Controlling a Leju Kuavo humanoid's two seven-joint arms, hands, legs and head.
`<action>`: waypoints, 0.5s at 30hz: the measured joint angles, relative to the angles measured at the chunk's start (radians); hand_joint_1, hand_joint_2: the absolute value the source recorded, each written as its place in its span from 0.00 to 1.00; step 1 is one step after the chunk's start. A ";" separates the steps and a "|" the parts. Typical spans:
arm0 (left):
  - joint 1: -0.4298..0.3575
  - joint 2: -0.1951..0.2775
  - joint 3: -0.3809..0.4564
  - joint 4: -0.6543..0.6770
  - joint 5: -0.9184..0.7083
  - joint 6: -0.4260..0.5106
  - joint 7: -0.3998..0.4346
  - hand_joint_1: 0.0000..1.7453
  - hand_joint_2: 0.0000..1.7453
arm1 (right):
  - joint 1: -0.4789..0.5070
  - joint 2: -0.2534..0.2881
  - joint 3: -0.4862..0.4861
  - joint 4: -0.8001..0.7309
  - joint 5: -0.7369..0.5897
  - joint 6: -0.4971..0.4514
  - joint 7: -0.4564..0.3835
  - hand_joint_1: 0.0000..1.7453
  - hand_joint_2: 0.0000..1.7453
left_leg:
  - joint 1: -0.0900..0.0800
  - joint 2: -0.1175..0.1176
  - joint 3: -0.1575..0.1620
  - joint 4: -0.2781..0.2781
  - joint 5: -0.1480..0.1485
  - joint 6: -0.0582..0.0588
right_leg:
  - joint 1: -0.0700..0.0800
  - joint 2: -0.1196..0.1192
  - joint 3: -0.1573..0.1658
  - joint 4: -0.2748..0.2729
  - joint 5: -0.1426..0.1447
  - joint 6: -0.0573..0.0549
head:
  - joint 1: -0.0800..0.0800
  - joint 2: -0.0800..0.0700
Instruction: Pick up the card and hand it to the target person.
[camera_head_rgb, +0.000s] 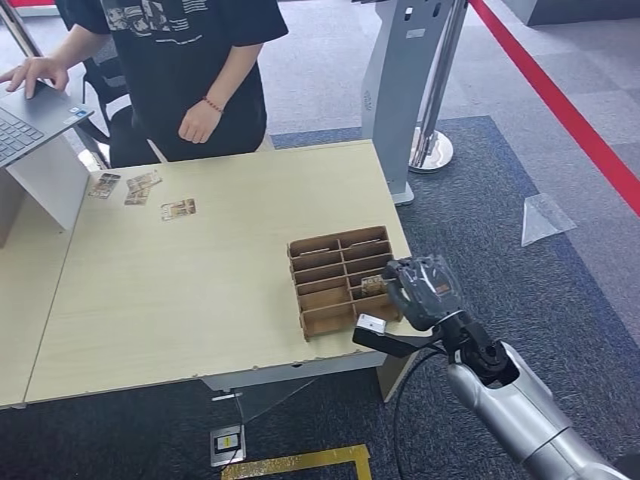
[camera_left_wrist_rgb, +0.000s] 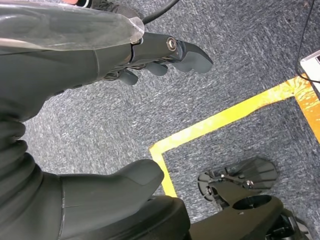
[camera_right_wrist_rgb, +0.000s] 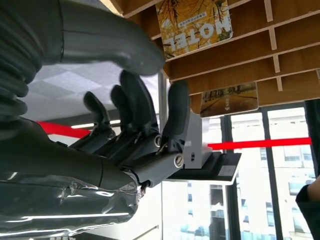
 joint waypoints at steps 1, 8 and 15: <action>0.000 0.000 0.000 0.000 0.000 0.000 0.000 0.00 1.00 | 0.000 -0.001 0.000 -0.002 0.000 0.000 0.000 0.13 1.00 | 0.000 0.000 0.000 0.000 0.000 0.000 | 0.000 0.000 0.000 0.000 0.000 0.000 | 0.000 0.000; 0.000 -0.001 0.000 0.000 -0.004 -0.003 0.000 0.00 1.00 | -0.001 -0.001 0.001 -0.009 0.000 0.009 0.001 0.06 1.00 | 0.000 0.000 0.000 0.000 0.000 0.000 | 0.000 0.000 0.000 0.000 0.000 0.000 | 0.000 0.000; -0.003 -0.005 0.000 0.000 -0.013 -0.007 0.000 0.00 1.00 | -0.016 0.002 0.011 -0.004 0.000 0.014 -0.004 0.13 1.00 | 0.000 0.000 0.000 0.000 0.000 0.000 | 0.000 0.000 0.000 0.000 0.000 0.000 | 0.000 0.000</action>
